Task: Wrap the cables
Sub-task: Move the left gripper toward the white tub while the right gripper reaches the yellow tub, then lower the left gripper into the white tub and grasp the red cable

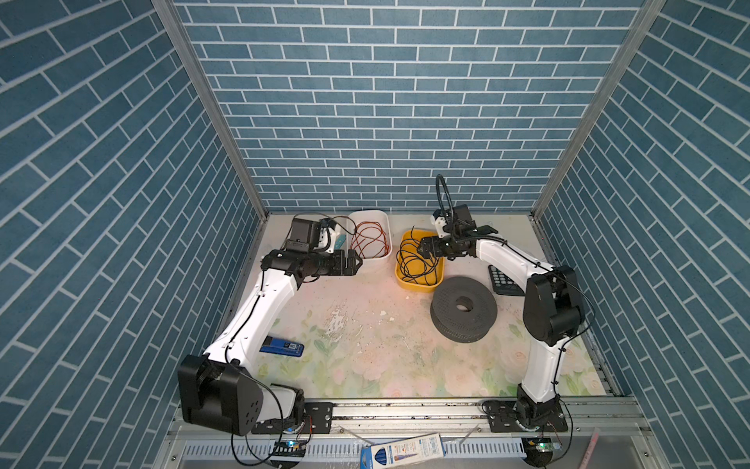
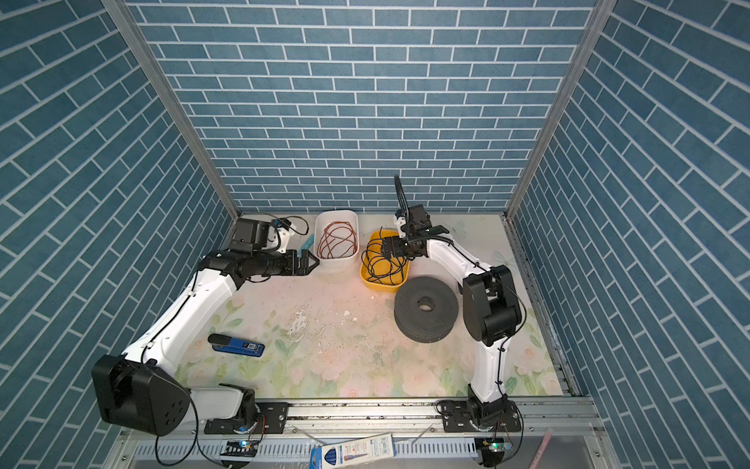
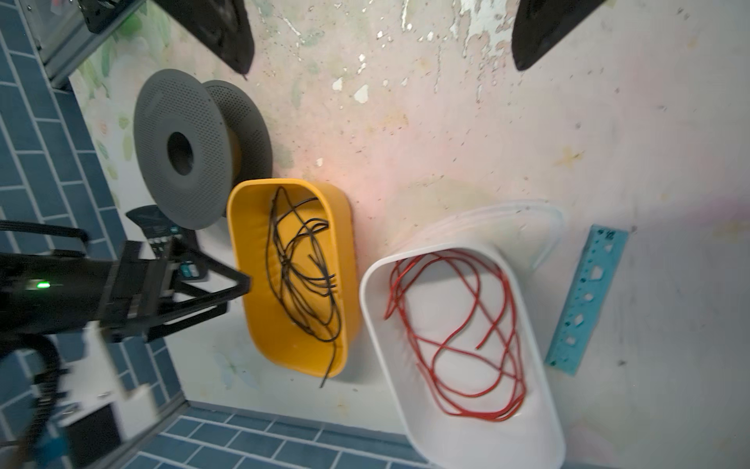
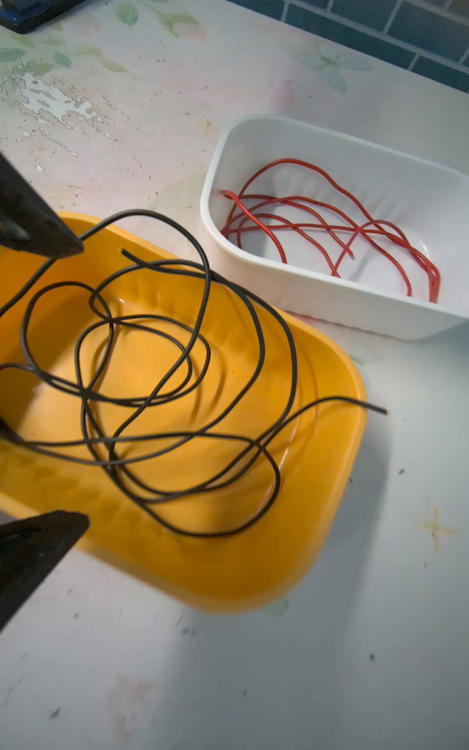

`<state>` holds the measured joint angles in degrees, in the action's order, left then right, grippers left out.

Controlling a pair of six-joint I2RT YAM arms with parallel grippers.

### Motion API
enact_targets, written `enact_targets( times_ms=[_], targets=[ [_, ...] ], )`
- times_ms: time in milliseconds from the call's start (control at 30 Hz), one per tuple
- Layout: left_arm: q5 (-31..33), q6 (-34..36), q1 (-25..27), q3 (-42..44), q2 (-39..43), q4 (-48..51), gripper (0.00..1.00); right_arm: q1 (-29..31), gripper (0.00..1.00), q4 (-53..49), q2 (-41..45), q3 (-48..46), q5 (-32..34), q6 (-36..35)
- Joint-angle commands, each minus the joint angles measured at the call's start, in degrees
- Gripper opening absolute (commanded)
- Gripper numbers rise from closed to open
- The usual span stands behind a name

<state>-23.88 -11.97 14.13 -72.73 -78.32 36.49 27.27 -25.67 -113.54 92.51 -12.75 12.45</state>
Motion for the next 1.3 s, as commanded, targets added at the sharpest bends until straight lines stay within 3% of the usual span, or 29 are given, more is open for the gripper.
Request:
enact_targets(
  times_ms=[0, 333, 633, 767, 900, 1133, 1267],
  targets=[
    [-3.69, 0.63, 1.49, -2.55, -1.88, -0.18, 1.00, 2.23, 0.99, -3.42, -1.57, 3.88, 2.81, -3.71],
    [-0.34, 3.47, 1.31, 4.92, 2.56, -2.59, 1.00, 5.43, 0.99, -4.71, -4.81, 6.11, 6.60, -4.79],
    [-0.63, 2.76, -1.34, 6.14, 3.52, -3.64, 0.99, 7.39, 0.97, -6.61, -6.88, 13.68, 9.13, -4.60],
    [2.68, 2.19, -2.23, 6.72, 3.32, -4.39, 0.91, 8.14, 0.96, -6.50, -8.03, 16.62, 11.38, -4.00],
    [5.77, 0.66, -2.14, 5.58, 0.86, -6.49, 0.83, 8.42, 0.96, -6.92, -9.06, 18.57, 11.27, -2.31],
    [10.00, -1.83, 0.05, 0.55, -8.56, -11.85, 0.82, 8.94, 0.96, -6.67, -7.21, 17.38, 11.02, -0.56],
    [11.06, 1.18, 1.90, -5.62, -17.15, -12.26, 0.83, 9.20, 0.96, -5.78, -3.52, 14.20, 9.28, 1.05]
  ],
)
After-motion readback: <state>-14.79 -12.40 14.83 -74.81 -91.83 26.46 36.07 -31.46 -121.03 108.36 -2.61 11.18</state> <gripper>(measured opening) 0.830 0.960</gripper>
